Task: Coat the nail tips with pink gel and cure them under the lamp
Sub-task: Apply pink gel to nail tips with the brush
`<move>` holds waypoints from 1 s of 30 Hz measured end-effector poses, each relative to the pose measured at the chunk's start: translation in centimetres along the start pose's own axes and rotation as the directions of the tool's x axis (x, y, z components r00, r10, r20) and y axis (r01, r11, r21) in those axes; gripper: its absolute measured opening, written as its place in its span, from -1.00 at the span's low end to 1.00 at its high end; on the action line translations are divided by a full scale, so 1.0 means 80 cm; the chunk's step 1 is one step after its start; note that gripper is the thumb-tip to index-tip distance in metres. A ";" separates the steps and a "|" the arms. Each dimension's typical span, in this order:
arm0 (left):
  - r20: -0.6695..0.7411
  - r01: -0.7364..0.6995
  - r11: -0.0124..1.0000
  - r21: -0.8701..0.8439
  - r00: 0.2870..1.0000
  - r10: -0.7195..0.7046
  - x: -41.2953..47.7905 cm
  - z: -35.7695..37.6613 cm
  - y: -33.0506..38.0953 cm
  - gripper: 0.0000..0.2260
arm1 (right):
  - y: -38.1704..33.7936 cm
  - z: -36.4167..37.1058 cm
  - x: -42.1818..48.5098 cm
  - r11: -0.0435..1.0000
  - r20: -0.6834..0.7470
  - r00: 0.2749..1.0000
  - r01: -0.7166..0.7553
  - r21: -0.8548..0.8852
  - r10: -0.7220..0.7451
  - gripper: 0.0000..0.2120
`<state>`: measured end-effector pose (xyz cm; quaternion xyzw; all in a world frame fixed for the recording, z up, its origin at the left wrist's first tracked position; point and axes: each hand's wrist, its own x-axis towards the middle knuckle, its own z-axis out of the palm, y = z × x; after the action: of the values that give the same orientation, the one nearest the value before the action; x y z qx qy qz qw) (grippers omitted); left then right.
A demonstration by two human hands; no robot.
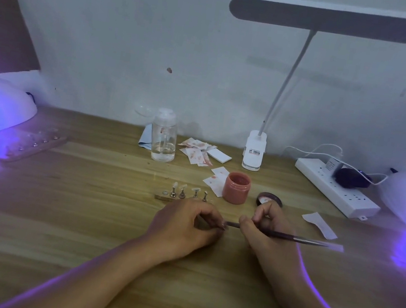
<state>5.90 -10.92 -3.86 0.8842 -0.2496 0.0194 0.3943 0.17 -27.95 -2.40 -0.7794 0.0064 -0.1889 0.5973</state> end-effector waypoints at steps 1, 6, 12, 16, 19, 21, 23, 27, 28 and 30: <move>0.000 0.000 1.000 0.002 1.000 0.000 0.000 0.000 0.000 -0.81 | 0.001 0.000 0.000 1.000 -0.006 1.000 -0.002 0.004 0.002 -0.79; 0.000 -0.006 1.000 0.010 1.000 0.006 0.001 0.000 -0.001 -0.81 | 0.003 0.000 0.001 0.997 -0.035 0.999 -0.038 0.067 0.040 -0.78; 0.008 0.004 0.999 0.032 1.000 -0.005 0.002 0.000 -0.002 -0.80 | 0.004 0.000 0.001 0.997 -0.050 0.998 -0.032 0.074 0.036 -0.77; 0.012 0.024 1.000 0.002 1.000 -0.024 0.002 0.001 -0.002 -0.83 | 0.001 -0.002 0.001 0.992 -0.096 0.994 -0.031 0.120 0.042 -0.78; 0.011 0.033 0.999 -0.006 0.999 -0.033 0.002 0.002 -0.003 -0.88 | -0.005 -0.009 0.000 0.986 -0.182 0.983 0.012 0.169 0.019 -0.74; 0.011 0.034 0.999 -0.018 0.999 -0.034 0.001 0.001 -0.003 -0.88 | -0.012 -0.013 0.000 0.984 -0.205 0.979 0.043 0.170 -0.007 -0.77; 0.018 0.021 0.999 -0.026 1.000 -0.020 0.000 0.000 -0.003 -0.87 | -0.018 -0.017 0.004 0.983 -0.180 0.983 0.005 0.182 0.029 -0.88; 0.015 0.016 0.999 -0.029 1.000 -0.016 -0.001 0.000 -0.001 -0.86 | -0.028 -0.023 0.031 0.976 -0.167 0.974 -0.124 0.181 0.155 -0.93; 0.010 0.019 0.999 -0.034 1.000 -0.019 0.000 0.001 -0.002 -0.87 | -0.032 -0.024 0.040 0.981 -0.178 0.971 -0.138 0.139 0.162 -0.95; 0.001 0.021 0.998 -0.053 1.000 -0.021 0.001 0.001 -0.003 -0.89 | -0.037 -0.022 0.059 0.983 -0.172 0.969 -0.172 0.060 0.180 -0.93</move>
<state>6.04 -10.86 -4.05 0.8760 -0.2410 0.0086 0.4176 3.42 -29.86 2.08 -0.7423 0.1241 -0.2039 0.6261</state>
